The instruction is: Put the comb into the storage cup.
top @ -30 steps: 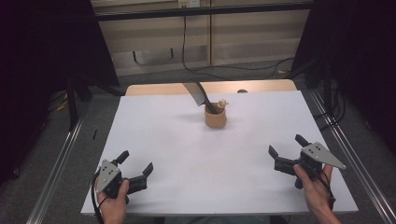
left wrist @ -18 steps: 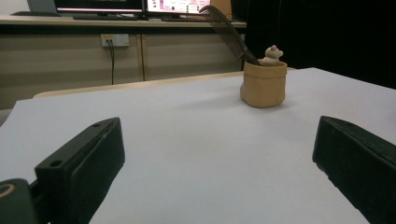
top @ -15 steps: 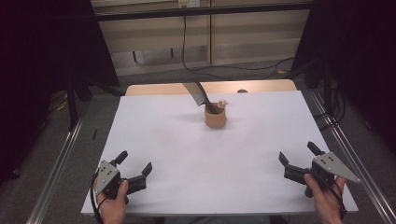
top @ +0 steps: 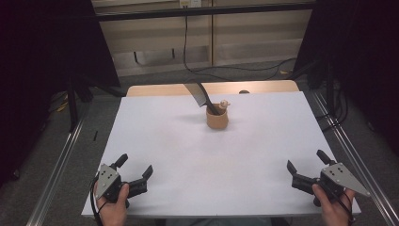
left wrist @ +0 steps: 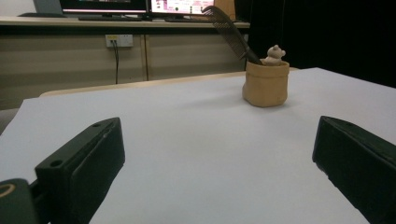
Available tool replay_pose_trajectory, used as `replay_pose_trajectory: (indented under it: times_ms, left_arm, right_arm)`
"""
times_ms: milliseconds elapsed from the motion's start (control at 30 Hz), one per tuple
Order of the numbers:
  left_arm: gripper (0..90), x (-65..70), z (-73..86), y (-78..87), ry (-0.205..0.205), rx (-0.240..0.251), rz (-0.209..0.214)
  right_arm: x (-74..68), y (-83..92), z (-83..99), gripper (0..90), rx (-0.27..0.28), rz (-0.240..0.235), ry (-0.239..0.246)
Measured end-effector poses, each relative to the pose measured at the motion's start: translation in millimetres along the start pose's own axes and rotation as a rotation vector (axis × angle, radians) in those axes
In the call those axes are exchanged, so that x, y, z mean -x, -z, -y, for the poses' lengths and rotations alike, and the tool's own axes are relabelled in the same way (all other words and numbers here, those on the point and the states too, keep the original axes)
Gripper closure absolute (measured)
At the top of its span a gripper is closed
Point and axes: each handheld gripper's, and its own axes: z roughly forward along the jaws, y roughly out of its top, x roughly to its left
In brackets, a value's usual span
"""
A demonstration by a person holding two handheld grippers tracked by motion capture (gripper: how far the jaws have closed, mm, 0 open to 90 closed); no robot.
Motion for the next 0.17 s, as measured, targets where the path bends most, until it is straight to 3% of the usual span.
replay_pose_trajectory:
  times_ms: [167]
  left_arm:
    - [2.4, -1.1, 0.0, -0.3, 0.008, 0.004, 0.002]
  right_arm:
    - [0.5, -5.1, 2.6, 0.0, -0.013, 0.005, -0.011]
